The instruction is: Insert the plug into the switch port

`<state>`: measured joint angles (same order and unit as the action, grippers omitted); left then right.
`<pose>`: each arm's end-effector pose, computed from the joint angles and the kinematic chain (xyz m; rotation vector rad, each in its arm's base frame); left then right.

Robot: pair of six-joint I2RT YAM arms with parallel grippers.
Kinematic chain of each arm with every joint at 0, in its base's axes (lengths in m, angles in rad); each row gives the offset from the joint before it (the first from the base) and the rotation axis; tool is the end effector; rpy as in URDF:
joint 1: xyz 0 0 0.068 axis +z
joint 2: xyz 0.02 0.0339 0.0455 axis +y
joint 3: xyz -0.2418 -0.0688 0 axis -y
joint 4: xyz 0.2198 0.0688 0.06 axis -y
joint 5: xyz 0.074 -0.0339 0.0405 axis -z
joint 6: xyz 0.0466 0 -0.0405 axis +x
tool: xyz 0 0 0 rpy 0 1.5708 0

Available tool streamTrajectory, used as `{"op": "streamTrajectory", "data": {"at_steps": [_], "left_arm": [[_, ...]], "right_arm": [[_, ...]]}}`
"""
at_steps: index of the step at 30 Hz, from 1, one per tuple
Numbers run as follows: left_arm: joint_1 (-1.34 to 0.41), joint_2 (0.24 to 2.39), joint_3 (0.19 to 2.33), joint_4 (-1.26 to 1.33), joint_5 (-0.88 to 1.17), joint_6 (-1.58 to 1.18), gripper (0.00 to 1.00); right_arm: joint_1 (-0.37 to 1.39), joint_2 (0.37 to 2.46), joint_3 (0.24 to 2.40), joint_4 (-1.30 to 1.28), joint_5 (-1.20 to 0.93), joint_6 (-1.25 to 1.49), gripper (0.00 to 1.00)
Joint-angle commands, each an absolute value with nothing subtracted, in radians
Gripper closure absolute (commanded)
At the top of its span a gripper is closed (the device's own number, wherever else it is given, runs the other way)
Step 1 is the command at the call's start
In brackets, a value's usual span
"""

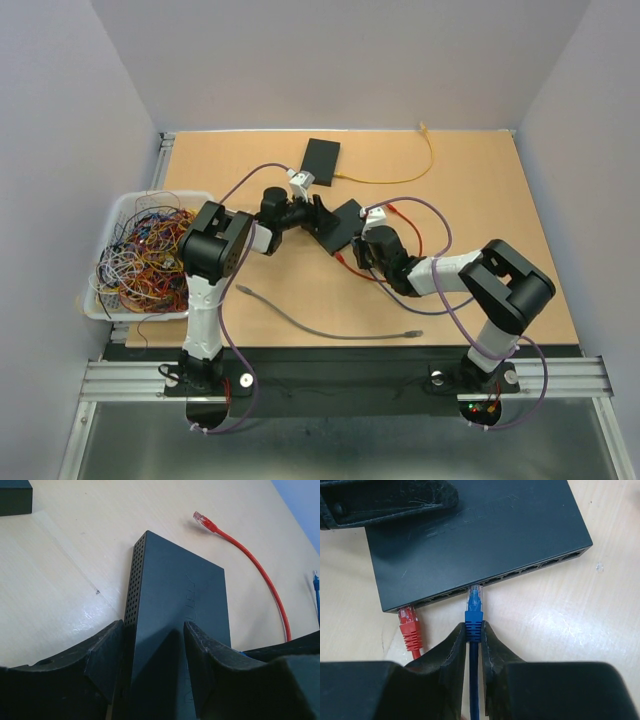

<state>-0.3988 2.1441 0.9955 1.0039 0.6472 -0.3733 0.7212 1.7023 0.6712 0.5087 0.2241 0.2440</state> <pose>0.3632 -0.1835 0.1247 0.5288 1.7399 -1.1114 0.2469 0.2033 0.1359 -0.3625 2.0667 0.3531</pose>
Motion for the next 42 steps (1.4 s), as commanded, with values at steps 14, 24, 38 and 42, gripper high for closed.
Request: {"op": "streamTrajectory", "data": {"at_steps": [14,24,38,42], "left_arm": [[-0.402,2.201,1.094,0.974,0.799,-0.368,0.39],[-0.402,2.217,1.109,0.953,0.822,-0.359,0.39],[-0.402,2.221,1.123,0.925,0.816,-0.348,0.39],[-0.402,2.224,1.124,0.922,0.818,-0.348,0.39]], "right_arm": [[0.727,1.750,0.678,0.635,0.161,0.201,1.00],[0.726,1.763,0.693,0.635,0.274,0.224,1.00],[0.729,1.698,0.703,0.644,0.325,0.224,1.00],[0.736,1.715,0.726,0.644,0.316,0.225,1.00]]}}
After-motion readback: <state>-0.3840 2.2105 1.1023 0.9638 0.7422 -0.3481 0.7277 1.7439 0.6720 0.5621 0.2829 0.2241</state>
